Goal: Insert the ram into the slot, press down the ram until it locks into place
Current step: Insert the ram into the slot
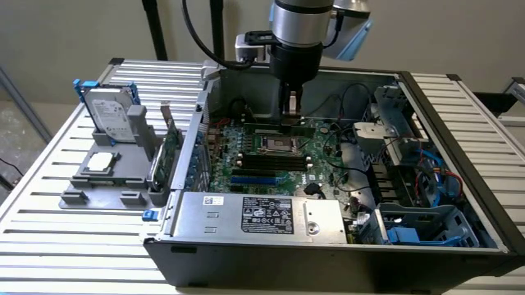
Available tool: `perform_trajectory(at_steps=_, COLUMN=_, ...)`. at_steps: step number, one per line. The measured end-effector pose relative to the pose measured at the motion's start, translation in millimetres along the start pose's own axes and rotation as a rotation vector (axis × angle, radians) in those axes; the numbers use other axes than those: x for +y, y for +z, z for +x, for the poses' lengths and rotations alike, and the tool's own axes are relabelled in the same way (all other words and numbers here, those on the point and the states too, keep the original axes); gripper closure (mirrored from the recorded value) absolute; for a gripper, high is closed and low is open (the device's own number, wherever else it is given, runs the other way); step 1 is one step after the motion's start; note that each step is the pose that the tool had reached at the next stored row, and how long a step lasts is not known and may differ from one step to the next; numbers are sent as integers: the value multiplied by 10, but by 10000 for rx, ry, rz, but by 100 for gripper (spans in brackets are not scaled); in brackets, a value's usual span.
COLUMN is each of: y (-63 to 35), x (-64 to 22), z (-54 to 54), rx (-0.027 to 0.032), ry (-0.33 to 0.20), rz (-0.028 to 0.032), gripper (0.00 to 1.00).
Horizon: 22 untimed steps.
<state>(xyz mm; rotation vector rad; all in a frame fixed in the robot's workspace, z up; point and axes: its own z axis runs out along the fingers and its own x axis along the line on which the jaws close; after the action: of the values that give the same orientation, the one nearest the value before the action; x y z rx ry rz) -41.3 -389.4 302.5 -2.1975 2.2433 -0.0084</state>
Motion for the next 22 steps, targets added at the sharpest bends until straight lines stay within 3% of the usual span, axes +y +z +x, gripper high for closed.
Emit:
perform_trajectory(at_steps=8, y=138, x=0, z=14, rx=77, ry=39, rz=2, gripper=87)
perform_trajectory(at_steps=18, y=291, x=1, z=14, rx=365, ry=37, rz=8, gripper=87)
perform_trajectory(at_steps=22, y=364, x=1, z=12, rx=442, ry=38, rz=10, gripper=87)
